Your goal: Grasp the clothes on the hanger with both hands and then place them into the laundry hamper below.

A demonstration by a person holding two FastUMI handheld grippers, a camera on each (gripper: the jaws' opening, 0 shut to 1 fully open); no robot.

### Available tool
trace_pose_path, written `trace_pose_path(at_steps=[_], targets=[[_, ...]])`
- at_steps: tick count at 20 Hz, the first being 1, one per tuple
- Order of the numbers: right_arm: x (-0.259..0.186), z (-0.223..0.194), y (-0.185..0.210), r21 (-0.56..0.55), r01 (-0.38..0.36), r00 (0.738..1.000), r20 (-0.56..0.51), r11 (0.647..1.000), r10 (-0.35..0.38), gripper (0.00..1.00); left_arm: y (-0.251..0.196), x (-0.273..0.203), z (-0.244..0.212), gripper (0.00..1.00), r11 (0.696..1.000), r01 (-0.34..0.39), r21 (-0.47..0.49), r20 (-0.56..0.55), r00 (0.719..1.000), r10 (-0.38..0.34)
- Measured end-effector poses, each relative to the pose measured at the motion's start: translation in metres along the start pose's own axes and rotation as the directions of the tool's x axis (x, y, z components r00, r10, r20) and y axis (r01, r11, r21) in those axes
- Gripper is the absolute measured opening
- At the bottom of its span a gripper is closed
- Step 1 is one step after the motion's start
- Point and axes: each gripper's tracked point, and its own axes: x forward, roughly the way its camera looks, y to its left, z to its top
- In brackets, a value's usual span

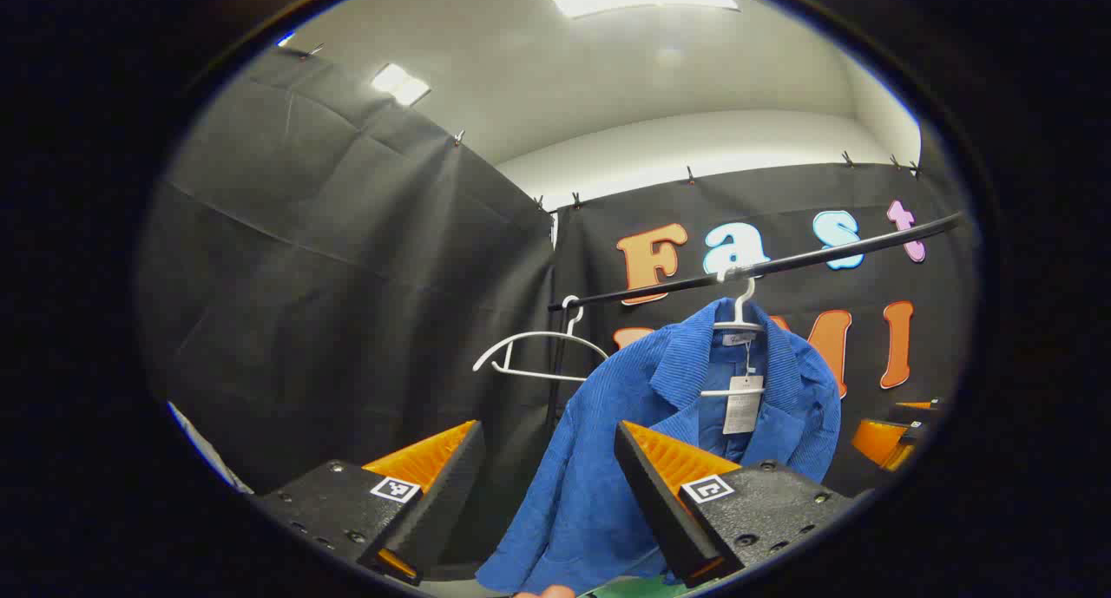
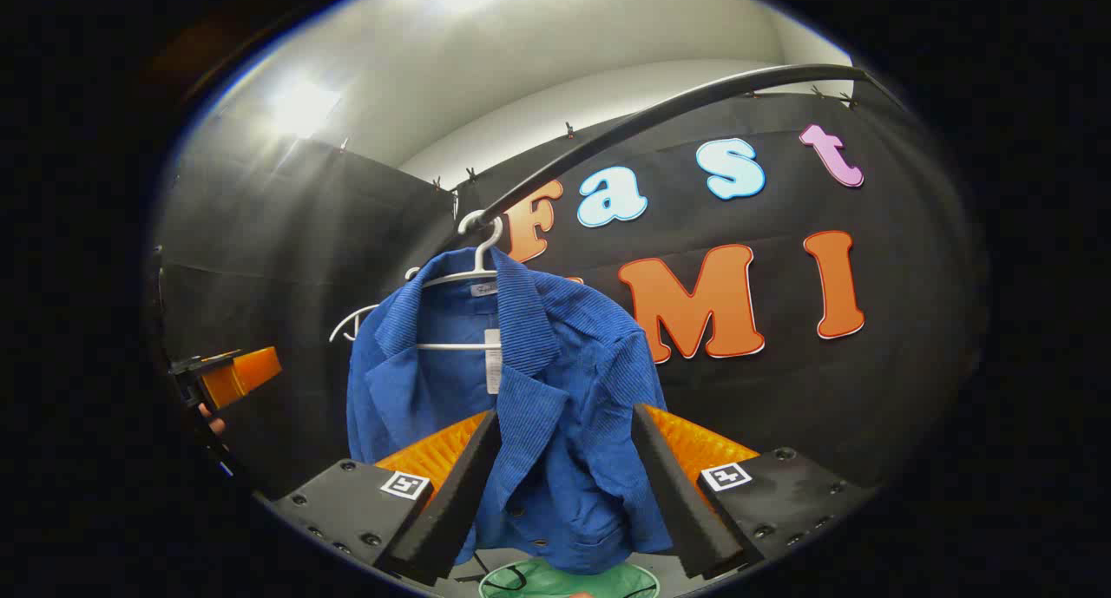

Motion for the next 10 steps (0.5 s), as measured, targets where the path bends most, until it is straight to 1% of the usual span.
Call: trace_pose_path(at_steps=[1, 3, 4, 5, 6, 8, 10], targets=[[0.006, 0.000, 0.001, 0.003, -0.016, 1.000, 0.000, 1.000, 0.016, 0.98, 0.001, 0.000, 0.000, 0.92, 1.000, -0.008, -0.002, -0.008, 1.000, 0.008], [0.018, -0.004, -0.001, -0.022, -0.037, 0.999, -0.015, 0.999, 0.037, 0.98, -0.001, -0.005, -0.004, 0.92, 1.000, -0.019, -0.015, -0.028, 0.999, 0.019], [0.022, -0.005, -0.004, -0.040, -0.038, 0.999, -0.023, 0.998, 0.037, 0.98, -0.001, -0.007, -0.009, 0.95, 1.000, -0.026, -0.013, -0.048, 0.999, 0.026], [0.026, -0.004, -0.004, -0.050, -0.035, 0.999, -0.024, 0.998, 0.034, 0.98, -0.003, -0.008, -0.010, 0.95, 1.000, -0.026, -0.009, -0.058, 0.998, 0.026], [0.029, -0.001, -0.002, -0.054, -0.034, 0.999, -0.016, 0.998, 0.033, 0.98, -0.004, -0.010, -0.009, 0.92, 1.000, -0.024, -0.006, -0.061, 0.998, 0.023], [0.032, 0.003, 0.008, -0.043, -0.044, 0.999, -0.008, 0.998, 0.044, 0.98, -0.006, -0.014, -0.007, 0.92, 0.999, -0.028, -0.015, -0.068, 0.997, 0.027], [0.030, 0.005, 0.022, -0.050, -0.074, 0.997, 0.009, 0.996, 0.075, 0.98, -0.006, -0.017, 0.000, 0.92, 0.999, -0.029, -0.032, -0.051, 0.998, 0.028]])
